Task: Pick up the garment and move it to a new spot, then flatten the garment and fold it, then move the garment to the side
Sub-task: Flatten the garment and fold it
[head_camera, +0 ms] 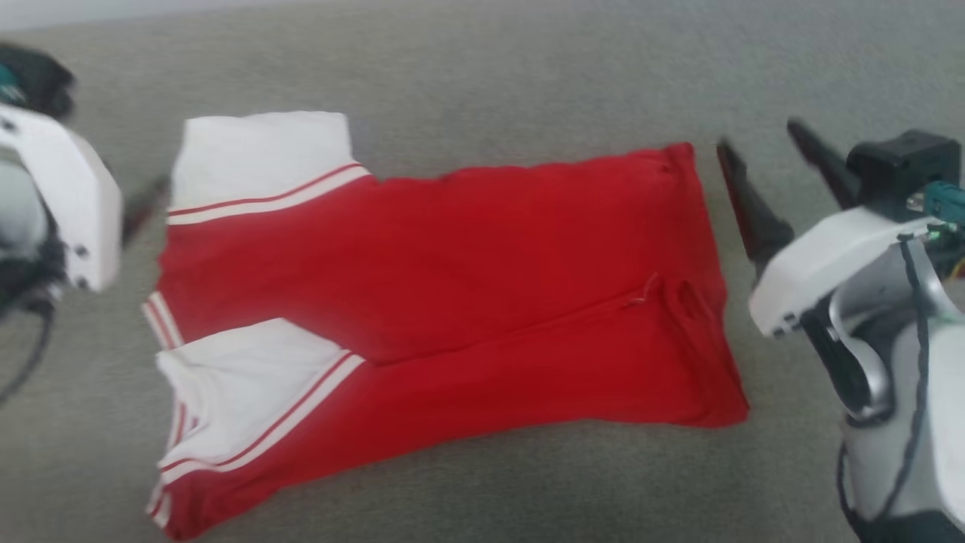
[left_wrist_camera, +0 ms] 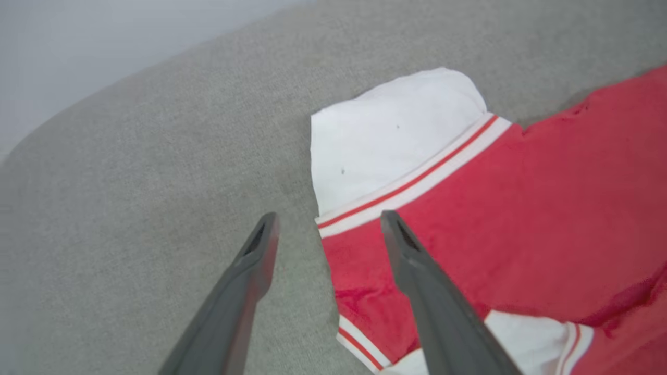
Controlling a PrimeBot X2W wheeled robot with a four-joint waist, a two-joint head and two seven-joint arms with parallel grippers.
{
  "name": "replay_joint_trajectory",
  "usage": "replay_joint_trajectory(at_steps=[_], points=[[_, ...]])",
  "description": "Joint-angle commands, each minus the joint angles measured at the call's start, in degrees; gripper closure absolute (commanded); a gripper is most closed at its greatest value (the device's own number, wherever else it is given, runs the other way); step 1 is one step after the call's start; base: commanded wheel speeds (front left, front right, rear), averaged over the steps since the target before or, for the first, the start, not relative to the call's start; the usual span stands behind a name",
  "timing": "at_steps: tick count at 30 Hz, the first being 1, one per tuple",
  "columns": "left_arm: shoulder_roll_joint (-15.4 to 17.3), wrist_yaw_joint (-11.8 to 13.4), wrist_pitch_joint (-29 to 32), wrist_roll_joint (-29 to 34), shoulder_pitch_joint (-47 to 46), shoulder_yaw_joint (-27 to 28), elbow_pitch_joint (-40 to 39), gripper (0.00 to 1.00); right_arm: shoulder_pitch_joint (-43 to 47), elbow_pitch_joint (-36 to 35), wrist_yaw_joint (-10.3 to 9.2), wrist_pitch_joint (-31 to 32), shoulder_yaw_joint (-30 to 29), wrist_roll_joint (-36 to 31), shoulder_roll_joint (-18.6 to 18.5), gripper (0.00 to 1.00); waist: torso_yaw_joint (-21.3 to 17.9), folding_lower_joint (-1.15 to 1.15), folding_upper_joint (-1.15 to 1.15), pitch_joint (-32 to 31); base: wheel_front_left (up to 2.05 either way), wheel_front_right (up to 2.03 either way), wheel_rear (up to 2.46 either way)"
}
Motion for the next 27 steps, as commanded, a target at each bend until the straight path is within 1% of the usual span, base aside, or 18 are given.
replay_joint_trajectory(at_steps=[1,4,7,10,12,17,20,21,22,23,24,25,27], points=[[-0.5,-1.3,-0.9,1.6,-1.5,0.3,2.1,0.00,-1.5,1.0,0.01,-3.7,0.4,-1.3,0.8,0.00,-2.2,0.00,0.00,2.0,0.00,0.00,0.00],[-1.5,-3.8,-2.8,3.6,-4.6,0.9,7.0,0.00,-3.5,3.8,0.01,-9.9,1.4,-3.2,2.3,0.00,-4.0,0.00,0.00,3.8,0.00,0.00,0.00],[-2.8,-6.3,-3.5,4.6,-7.0,1.3,11.9,0.00,-4.7,6.3,0.01,-13.0,2.4,-4.5,3.3,0.00,-5.3,0.00,0.00,5.5,0.00,0.00,0.00],[-4.1,-8.4,-1.5,4.1,-9.2,1.1,15.8,0.00,-5.4,8.4,0.01,-14.4,2.7,-5.1,4.2,0.00,-6.2,0.00,0.00,7.0,0.00,0.00,0.00],[-5.2,-9.2,0.9,2.8,-10.2,1.0,17.9,0.00,-5.9,9.4,0.01,-14.9,2.6,-5.2,4.5,0.00,-6.5,0.00,0.00,7.8,0.00,0.00,0.00],[-6.3,-9.6,5.8,2.3,-12.0,0.1,21.1,0.00,-6.4,10.8,0.01,-14.9,2.7,-5.0,4.9,0.00,-6.8,0.00,0.00,9.1,0.00,0.00,0.00],[-7.4,-9.0,8.6,1.8,-12.5,-0.6,23.4,0.00,-6.9,11.6,0.01,-14.0,2.9,-4.5,5.1,0.00,-7.0,0.00,0.00,10.0,0.00,0.00,0.00],[-7.8,-9.0,9.1,1.5,-12.6,-0.5,24.2,0.00,-7.1,12.0,0.01,-13.4,3.3,-4.2,5.2,0.00,-7.0,0.00,0.00,10.2,0.00,0.00,0.00],[-9.0,-8.8,10.0,0.3,-12.0,-0.5,25.9,0.00,-7.6,12.5,0.01,-12.1,3.4,-3.8,5.3,0.00,-7.0,0.00,0.00,10.7,0.00,0.00,0.00],[-9.5,-9.4,10.4,0.1,-11.8,-0.7,26.5,0.30,-7.9,12.7,0.01,-11.2,3.6,-3.3,5.3,0.00,-6.9,0.00,0.00,11.0,0.00,0.00,0.00],[-9.9,-10.1,11.1,-0.2,-11.7,-1.1,27.1,0.74,-8.3,13.0,0.01,-10.3,4.1,-3.2,5.4,0.00,-6.9,0.00,0.00,11.2,0.00,0.00,0.00],[-10.3,-10.4,11.3,-0.3,-11.8,-1.2,27.7,1.00,-9.0,13.2,0.01,-9.5,4.4,-3.0,5.4,0.00,-6.8,0.00,0.00,11.4,0.00,0.00,0.00],[-11.0,-11.0,11.7,-0.2,-12.1,-1.5,28.8,1.00,-10.1,13.9,0.01,-6.9,4.4,-1.9,5.3,0.00,-6.6,0.00,0.00,11.8,0.00,0.00,0.00]])
